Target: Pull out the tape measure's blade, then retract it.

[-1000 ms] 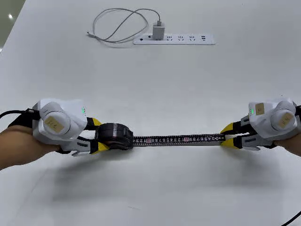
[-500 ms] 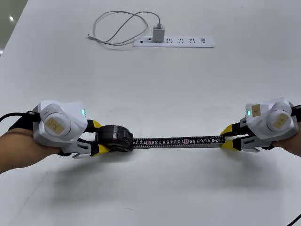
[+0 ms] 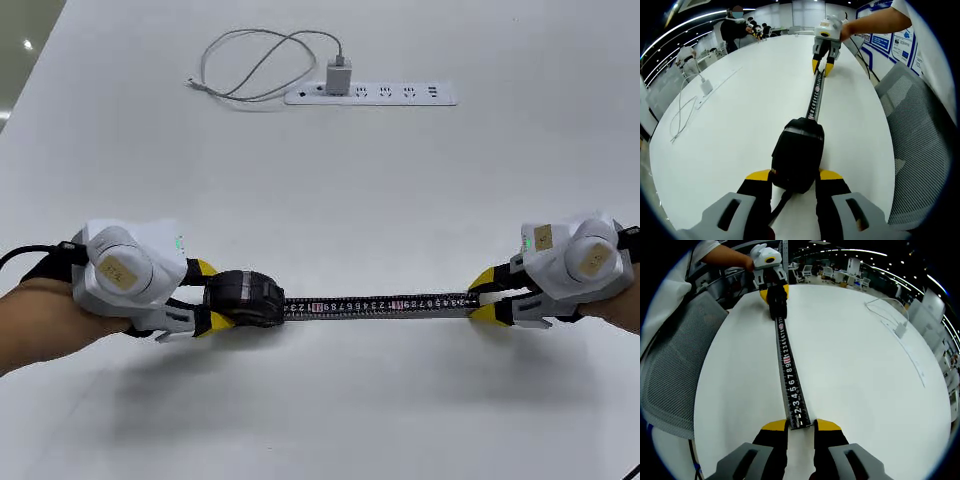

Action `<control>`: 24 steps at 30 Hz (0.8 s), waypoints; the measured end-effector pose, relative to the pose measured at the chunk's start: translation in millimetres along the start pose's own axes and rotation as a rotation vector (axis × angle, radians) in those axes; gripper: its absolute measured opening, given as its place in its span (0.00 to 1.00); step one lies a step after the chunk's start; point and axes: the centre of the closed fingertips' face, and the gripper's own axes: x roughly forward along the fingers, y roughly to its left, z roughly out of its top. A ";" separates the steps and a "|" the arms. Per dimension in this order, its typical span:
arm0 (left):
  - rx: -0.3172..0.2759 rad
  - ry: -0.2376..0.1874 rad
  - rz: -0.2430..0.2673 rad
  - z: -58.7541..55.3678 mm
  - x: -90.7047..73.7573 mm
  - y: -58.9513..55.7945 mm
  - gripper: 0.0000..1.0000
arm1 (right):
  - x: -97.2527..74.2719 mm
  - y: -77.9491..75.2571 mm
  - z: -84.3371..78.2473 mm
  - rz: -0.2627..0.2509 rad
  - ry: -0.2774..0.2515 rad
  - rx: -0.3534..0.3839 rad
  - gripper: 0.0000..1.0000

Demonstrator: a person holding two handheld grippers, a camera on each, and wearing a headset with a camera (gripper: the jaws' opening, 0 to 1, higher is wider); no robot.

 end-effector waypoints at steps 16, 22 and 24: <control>-0.076 -0.045 0.011 1.7 -8.7 1.3 0.37 | -12.2 0.9 15.4 -0.034 -0.105 0.108 0.22; -0.135 -0.082 0.037 -0.5 -16.6 2.5 0.41 | -12.5 7.2 16.4 -0.047 -0.115 0.128 0.26; -0.138 -0.087 0.049 -1.1 -18.7 2.5 0.42 | -13.0 7.1 17.8 -0.051 -0.124 0.136 0.26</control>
